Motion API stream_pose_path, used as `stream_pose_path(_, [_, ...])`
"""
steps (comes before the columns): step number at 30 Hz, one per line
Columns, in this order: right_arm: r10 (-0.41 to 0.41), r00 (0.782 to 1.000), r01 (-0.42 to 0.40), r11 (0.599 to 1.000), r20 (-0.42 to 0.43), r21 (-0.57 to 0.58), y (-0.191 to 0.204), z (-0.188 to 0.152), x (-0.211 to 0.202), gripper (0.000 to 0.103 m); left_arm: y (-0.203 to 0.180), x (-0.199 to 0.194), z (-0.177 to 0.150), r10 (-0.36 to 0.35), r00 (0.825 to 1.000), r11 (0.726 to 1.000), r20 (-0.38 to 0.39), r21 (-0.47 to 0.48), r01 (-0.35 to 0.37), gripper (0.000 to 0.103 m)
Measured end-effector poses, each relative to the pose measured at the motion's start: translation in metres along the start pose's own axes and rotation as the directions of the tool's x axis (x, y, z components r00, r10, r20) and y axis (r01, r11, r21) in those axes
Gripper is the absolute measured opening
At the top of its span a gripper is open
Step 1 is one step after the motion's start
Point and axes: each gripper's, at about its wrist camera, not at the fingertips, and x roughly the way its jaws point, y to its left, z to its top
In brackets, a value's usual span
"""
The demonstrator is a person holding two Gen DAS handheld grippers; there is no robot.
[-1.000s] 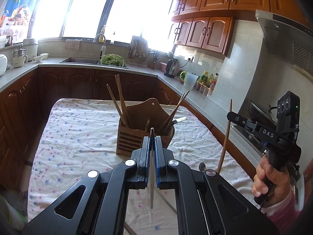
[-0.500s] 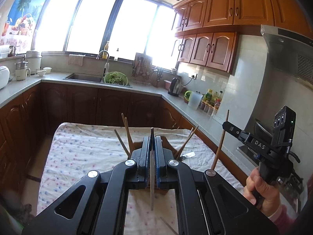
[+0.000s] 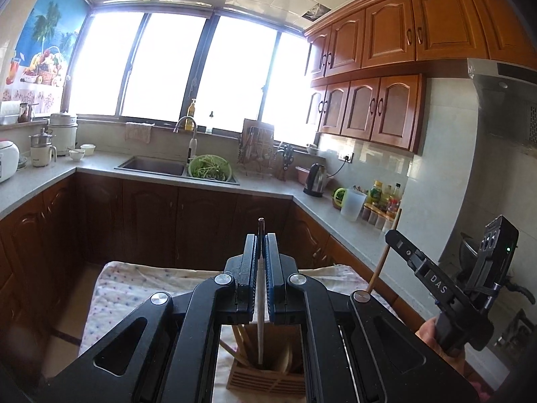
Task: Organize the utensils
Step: 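Lower both chopsticks into the holder and open both tools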
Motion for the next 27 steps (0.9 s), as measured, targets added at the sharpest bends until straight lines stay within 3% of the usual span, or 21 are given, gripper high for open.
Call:
stream_pose_path(12, [-0.009, 1.0, 0.008, 0.999, -0.018, -0.036, -0.005, -0.057, 0.013, 0.006, -0.007, 0.042, -0.06, 0.032, 0.996, 0.999, -0.087, 0.025, -0.03, 0.004])
stream_pose_path(19, [-0.02, 0.996, 0.018, 0.999, -0.083, -0.028, -0.011, -0.073, 0.009, 0.006, -0.003, 0.052, -0.085, 0.038, 0.987, 0.999, -0.153, 0.018, -0.035, 0.004])
stream_pose_path(27, [-0.016, 0.987, 0.011, 0.999, -0.159, -0.033, -0.016, -0.076, 0.01, 0.006, 0.002, 0.046, -0.086, 0.053, 0.987, 0.998, -0.15, 0.024, -0.05, 0.004])
